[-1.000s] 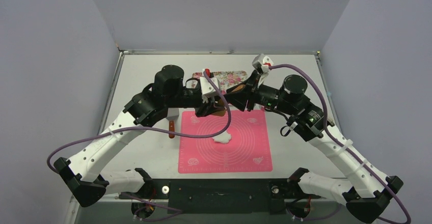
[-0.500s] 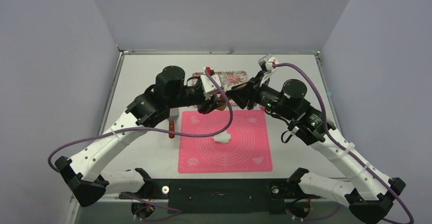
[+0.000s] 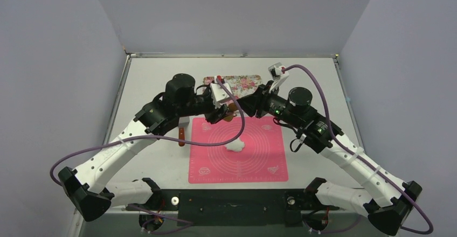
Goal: Roll out the dumpling wrappers from the dough
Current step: Flatten out the dough on the work surface.
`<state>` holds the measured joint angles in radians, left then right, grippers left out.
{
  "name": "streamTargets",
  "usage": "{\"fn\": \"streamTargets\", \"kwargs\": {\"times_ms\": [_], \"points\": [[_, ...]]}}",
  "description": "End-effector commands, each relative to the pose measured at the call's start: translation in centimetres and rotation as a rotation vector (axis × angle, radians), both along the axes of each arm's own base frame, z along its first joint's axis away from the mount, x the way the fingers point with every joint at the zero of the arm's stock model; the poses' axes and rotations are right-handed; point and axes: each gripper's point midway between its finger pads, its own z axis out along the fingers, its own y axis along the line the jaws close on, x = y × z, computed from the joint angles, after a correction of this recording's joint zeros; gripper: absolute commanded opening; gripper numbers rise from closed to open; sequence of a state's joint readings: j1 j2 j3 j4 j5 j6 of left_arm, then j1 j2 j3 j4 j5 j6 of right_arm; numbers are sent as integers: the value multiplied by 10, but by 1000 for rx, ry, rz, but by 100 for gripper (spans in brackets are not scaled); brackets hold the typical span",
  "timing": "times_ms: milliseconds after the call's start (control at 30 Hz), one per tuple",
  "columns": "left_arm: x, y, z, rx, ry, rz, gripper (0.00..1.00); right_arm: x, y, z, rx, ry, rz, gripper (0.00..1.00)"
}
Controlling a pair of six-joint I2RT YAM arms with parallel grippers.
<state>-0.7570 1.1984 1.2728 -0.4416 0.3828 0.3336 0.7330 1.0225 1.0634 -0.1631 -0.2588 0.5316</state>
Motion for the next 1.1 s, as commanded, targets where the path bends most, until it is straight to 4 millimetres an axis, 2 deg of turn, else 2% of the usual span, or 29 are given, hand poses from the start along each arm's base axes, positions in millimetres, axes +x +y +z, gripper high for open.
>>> {"fn": "streamTargets", "kwargs": {"times_ms": [0, 67, 267, 367, 433, 467, 500, 533, 567, 600, 633, 667, 700, 733, 800, 900, 1033, 1067], "points": [[-11, 0, 45, -127, -60, -45, 48, 13, -14, 34, 130, -67, -99, 0], [-18, -3, 47, -136, -50, -86, 49, 15, -18, 34, 114, -74, -118, 0], [-25, -4, 58, -142, -86, -139, 50, 13, -33, 8, -4, -29, -136, 0], [-22, -3, 63, -135, -120, -130, 51, 21, -47, -1, -18, 1, -212, 0], [-11, 4, 65, -120, -134, -59, 51, 27, -58, -10, -62, 31, -282, 0], [-8, 8, 64, -103, -135, -35, 52, 27, -61, -23, -109, 67, -297, 0], [-2, 16, 68, -88, -165, 14, 53, 32, -69, -24, -140, 64, -352, 0], [2, 25, 63, -59, -161, 49, 54, 28, -68, -37, -199, 92, -351, 0], [9, 35, 67, -41, -181, 105, 54, 28, -70, -41, -239, 83, -360, 0], [14, 50, 58, 2, -151, 152, 55, 20, -63, -54, -293, 105, -329, 0], [18, 61, 59, 15, -140, 197, 55, 13, -55, -60, -334, 96, -298, 0], [25, 81, 49, 55, -94, 259, 55, 9, -51, -73, -384, 111, -279, 0], [27, 94, 48, 61, -70, 299, 55, 1, -43, -79, -424, 95, -244, 0], [33, 116, 37, 95, -22, 367, 55, -1, -39, -88, -458, 99, -229, 0], [35, 145, 26, 123, 28, 452, 56, -3, -29, -103, -509, 99, -191, 0], [32, 182, 9, 153, 54, 567, 56, 2, -23, -114, -572, 82, -162, 0], [13, 214, -16, 219, 108, 667, 56, 6, -8, -132, -624, 74, -104, 0], [5, 220, -28, 248, 153, 681, 57, 6, -5, -136, -636, 72, -84, 0]]}}
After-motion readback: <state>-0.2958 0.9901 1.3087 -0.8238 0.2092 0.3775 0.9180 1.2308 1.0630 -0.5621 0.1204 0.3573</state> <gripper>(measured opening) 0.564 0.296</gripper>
